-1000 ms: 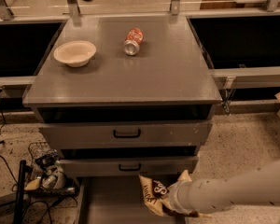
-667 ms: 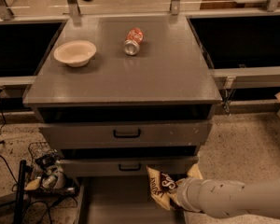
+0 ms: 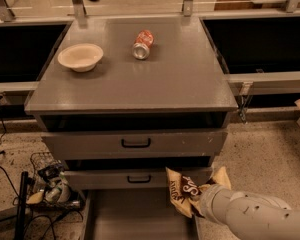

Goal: Pick brown chip bag from bottom drawer and place on counter

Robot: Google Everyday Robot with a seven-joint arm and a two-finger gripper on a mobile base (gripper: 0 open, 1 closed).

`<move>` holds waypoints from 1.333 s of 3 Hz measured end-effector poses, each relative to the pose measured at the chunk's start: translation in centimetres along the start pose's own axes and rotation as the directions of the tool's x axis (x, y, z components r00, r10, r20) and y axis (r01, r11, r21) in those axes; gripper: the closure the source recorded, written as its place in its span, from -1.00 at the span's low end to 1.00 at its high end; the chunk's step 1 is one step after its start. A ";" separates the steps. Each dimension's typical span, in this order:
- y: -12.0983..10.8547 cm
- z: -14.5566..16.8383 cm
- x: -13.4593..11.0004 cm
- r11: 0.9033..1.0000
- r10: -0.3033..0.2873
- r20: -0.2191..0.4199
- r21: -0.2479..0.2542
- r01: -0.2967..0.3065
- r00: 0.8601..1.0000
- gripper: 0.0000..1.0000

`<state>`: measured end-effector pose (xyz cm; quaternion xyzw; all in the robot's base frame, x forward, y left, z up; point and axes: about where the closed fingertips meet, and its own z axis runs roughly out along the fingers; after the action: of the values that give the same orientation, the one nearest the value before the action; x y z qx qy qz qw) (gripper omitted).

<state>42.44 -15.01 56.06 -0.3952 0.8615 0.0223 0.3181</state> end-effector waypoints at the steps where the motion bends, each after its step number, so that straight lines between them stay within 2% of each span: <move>1: 0.0 0.0 0.0 1.000 0.000 0.000 0.000 0.000 1.000 1.00; 2: -2.0 -2.1 -1.5 0.998 -0.014 0.021 0.054 0.013 1.000 1.00; 3: -4.0 -5.5 -3.7 0.990 -0.047 0.061 0.132 0.039 0.997 1.00; 4: -5.5 -10.9 -6.7 0.970 -0.102 0.118 0.233 0.073 0.988 1.00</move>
Offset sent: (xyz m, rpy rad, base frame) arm 0.0224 -0.0076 0.0507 -0.0329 -0.0909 -0.0312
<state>43.75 -17.41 69.69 -0.3915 0.8176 -0.0652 0.4170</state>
